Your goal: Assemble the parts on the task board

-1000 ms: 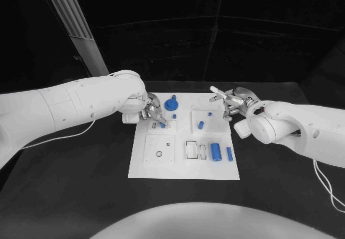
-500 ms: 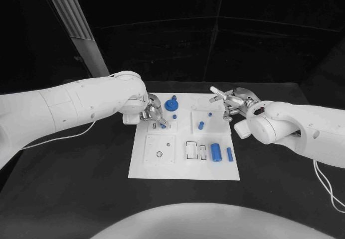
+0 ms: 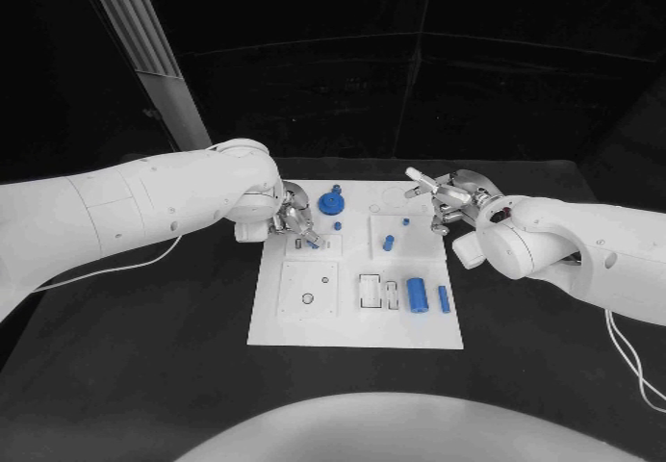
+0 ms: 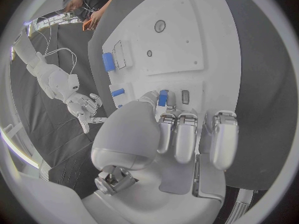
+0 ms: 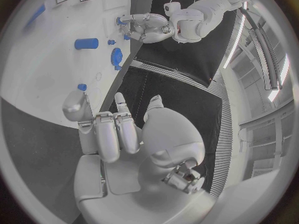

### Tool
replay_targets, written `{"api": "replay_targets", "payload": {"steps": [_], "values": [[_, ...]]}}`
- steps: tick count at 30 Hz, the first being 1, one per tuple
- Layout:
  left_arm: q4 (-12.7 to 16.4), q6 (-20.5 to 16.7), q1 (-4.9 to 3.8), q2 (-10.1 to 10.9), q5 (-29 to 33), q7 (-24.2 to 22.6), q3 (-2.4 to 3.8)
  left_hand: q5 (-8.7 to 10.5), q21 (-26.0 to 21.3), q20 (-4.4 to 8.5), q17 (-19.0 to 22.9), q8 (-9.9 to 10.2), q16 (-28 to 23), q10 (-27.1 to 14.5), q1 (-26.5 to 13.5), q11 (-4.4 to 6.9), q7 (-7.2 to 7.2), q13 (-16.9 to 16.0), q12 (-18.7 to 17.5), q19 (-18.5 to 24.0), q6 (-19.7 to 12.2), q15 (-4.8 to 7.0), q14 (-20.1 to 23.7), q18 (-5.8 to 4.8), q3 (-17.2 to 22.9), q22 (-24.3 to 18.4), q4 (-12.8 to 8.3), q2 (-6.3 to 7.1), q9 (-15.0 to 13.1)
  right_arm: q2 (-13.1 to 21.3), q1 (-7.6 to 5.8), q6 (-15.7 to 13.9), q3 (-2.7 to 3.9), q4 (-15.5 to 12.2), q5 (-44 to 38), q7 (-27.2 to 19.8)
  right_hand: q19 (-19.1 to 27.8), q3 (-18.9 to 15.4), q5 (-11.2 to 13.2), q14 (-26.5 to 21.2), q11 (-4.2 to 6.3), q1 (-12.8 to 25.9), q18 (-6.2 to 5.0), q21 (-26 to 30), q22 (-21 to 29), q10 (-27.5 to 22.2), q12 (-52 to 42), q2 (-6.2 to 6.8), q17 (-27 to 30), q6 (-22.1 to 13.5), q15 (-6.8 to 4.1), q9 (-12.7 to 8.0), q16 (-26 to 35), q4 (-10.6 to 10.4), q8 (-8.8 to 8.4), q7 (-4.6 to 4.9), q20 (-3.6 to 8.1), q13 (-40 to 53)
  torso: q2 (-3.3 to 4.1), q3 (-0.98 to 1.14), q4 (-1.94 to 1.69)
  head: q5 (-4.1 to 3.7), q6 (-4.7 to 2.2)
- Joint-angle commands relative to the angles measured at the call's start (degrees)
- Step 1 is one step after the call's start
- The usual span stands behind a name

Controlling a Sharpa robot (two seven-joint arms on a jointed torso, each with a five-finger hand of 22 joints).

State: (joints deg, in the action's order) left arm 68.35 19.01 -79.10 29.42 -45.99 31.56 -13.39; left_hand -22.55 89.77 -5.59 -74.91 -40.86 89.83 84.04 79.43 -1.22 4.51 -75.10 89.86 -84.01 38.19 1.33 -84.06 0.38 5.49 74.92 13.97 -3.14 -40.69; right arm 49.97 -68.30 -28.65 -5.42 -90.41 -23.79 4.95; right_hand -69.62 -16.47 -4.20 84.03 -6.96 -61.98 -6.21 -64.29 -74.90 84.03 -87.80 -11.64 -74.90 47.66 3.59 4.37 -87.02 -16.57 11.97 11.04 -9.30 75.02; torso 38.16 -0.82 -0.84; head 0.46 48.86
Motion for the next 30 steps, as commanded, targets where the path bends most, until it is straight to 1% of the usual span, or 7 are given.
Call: {"api": "replay_targets", "payload": {"steps": [1, 9, 16, 17, 19, 22, 30], "values": [[0.5, -1.6, -0.12, 0.4, -0.2, -1.7, 0.01, -1.00, 0.2, 0.48, -15.1, -0.3, 0.2, 6.0, 0.6, 0.32, -0.14, -14.9, 0.1, -6.0, 0.2, 0.41, -5.9, -0.38, 0.1, 15.1, -0.2, -0.09, -0.1, 0.0, -0.08, 0.3, 0.03, 0.0, -0.2, -0.1, 0.4, -0.3, -0.3, 2.1, 0.32, -0.1, -0.40, 0.3, -5.1, 3.0, -0.1, -0.55, -10.5, -0.1, -0.41, -0.1, 0.0, 0.0, 0.28, -0.11, -0.15, 12.2, -0.03, 0.01, -0.02, -0.08, 0.02], [2.3, -2.1, -1.09, 2.0, -0.2, -2.9, 0.02, -3.74, 0.2, 0.62, -15.1, -0.4, 0.2, 6.0, 1.0, 0.44, -0.28, -14.9, 0.1, -6.0, 0.4, 0.55, -5.9, -0.38, 0.7, 15.1, -0.1, 0.06, -0.2, 0.0, -0.07, 0.2, 0.03, 0.1, -0.3, -0.1, 0.4, -0.3, -0.3, 2.1, 0.32, -0.1, -0.40, 0.3, -5.1, 3.0, -0.1, -0.55, -10.5, -0.1, -0.41, -0.1, 0.0, 0.0, 0.28, -0.11, -0.15, 12.2, -0.01, 0.01, 0.02, -0.08, 0.04], [2.5, -1.0, -1.53, 2.3, -0.2, -3.1, 0.02, -9.33, 0.2, 0.86, -15.1, -0.5, 0.2, 6.0, 1.8, 0.58, -0.40, -14.9, 0.1, -6.0, 0.7, 0.80, -5.9, -0.38, 2.2, 15.1, 0.0, 0.41, -0.3, 0.0, -0.07, 0.2, 0.02, 0.0, -0.3, 0.0, 0.4, -0.3, -0.3, 2.1, 0.32, -0.1, -0.40, 0.3, -5.1, 3.0, -0.1, -0.55, -10.5, -0.1, -0.41, -0.1, 0.0, 0.0, 0.28, -0.11, -0.15, 12.2, 0.03, 0.01, 0.09, -0.02, 0.08], [2.5, -0.7, -1.56, 2.2, -0.1, -3.0, 0.02, -10.74, 0.2, 0.89, -15.1, -0.5, 0.2, 6.0, 1.8, 0.54, -0.35, -14.9, 0.1, -6.0, 0.7, 0.80, -5.9, -0.38, 2.6, 15.1, 0.1, 0.51, -0.3, 0.0, -0.07, 0.2, 0.02, 0.0, -0.3, 0.0, 0.4, -0.3, -0.3, 2.1, 0.32, -0.1, -0.40, 0.3, -5.1, 3.0, -0.1, -0.55, -10.5, -0.1, -0.41, -0.1, 0.0, 0.0, 0.28, -0.11, -0.15, 12.2, 0.03, 0.01, 0.09, -0.02, 0.09], [2.3, 0.1, -1.59, 2.2, -0.1, -2.7, 0.02, -11.99, 0.2, 0.90, -15.1, -0.6, 0.2, 6.0, 1.6, 0.49, -0.26, -14.9, 0.1, -6.0, 0.6, 0.77, -5.9, -0.38, 3.0, 15.1, 0.3, 0.68, -0.4, 0.0, -0.07, 0.2, 0.02, 0.0, -0.3, 0.0, 0.4, -0.3, -0.3, 2.1, 0.32, -0.1, -0.40, 0.3, -5.1, 3.0, -0.1, -0.55, -10.5, -0.1, -0.41, -0.1, 0.0, 0.0, 0.28, -0.11, -0.15, 12.2, 0.03, 0.03, 0.02, 0.01, 0.12], [2.0, 1.2, -1.62, 2.0, 0.1, -2.3, 0.02, -12.79, 0.2, 0.88, -15.1, -0.6, 0.2, 6.0, 1.2, 0.41, -0.21, -14.9, 0.1, -6.0, 0.6, 0.72, -5.9, -0.38, 3.5, 15.1, 0.8, 0.71, -0.5, 0.0, -0.07, 0.1, 0.02, 0.0, -0.3, 0.0, 0.4, -0.3, -0.3, 2.1, 0.32, -0.1, -0.40, 0.3, -5.1, 3.0, -0.1, -0.55, -10.5, -0.1, -0.41, -0.1, 0.0, 0.0, 0.28, -0.11, -0.15, 12.2, 0.03, 0.04, 0.06, 0.05, 0.12], [1.2, 2.9, -1.63, 1.6, 0.2, -0.8, 0.02, -13.48, 0.2, 0.81, -15.1, -0.5, 0.2, 6.0, 0.1, 0.38, -0.14, -14.9, 0.1, -6.0, 0.7, 0.60, -5.9, -0.38, 4.5, 15.1, 1.9, 0.75, -0.5, 0.1, -0.07, 0.1, 0.02, -0.1, -0.3, 0.1, 0.4, -0.3, -0.3, 2.1, 0.32, -0.2, -0.42, 0.4, -5.1, 2.9, 0.0, -0.61, -10.5, -0.1, -0.41, -0.1, 0.0, 0.0, 0.30, -0.11, -0.14, 12.2, 0.02, 0.02, 0.04, 0.03, 0.16]]}}
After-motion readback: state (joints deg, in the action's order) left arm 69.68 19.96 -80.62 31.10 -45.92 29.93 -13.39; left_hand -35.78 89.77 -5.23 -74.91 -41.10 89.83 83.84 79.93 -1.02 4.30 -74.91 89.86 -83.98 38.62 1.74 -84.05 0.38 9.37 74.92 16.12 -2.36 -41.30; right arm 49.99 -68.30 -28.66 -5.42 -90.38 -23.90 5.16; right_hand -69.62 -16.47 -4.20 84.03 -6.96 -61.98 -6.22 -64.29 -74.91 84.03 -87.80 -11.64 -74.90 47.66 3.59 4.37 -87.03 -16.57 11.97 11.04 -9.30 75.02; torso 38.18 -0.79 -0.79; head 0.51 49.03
